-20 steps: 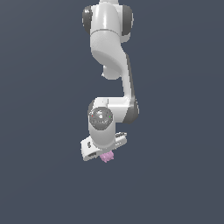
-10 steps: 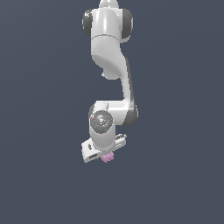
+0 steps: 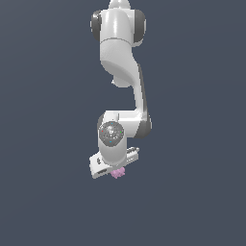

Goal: Pick up the object and move it to a goal position.

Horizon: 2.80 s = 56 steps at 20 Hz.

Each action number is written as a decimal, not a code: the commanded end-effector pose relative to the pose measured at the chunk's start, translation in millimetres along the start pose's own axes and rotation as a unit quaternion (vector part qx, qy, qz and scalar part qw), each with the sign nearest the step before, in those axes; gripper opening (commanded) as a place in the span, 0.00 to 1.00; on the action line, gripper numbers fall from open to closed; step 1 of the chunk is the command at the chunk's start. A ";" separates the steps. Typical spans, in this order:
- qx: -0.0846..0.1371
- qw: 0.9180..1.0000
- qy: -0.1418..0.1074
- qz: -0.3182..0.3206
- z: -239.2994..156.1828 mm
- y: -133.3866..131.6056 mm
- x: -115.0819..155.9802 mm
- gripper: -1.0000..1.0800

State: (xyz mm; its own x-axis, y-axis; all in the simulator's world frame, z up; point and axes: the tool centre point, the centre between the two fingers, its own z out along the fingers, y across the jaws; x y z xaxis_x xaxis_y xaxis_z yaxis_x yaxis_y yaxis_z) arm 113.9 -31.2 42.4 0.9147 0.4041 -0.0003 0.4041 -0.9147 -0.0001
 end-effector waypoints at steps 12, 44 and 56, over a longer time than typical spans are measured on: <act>0.000 1.000 0.000 0.000 -25.6 -12.7 -10.9 0.00; -0.001 1.000 0.000 0.000 -281.9 -138.8 -116.6 0.00; -0.001 1.000 0.000 0.000 -375.2 -182.4 -149.8 0.00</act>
State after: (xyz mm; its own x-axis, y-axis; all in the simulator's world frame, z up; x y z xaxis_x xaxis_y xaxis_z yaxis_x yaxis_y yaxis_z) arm -91.8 72.5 408.5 0.9143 0.4050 0.0007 0.4050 -0.9143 0.0015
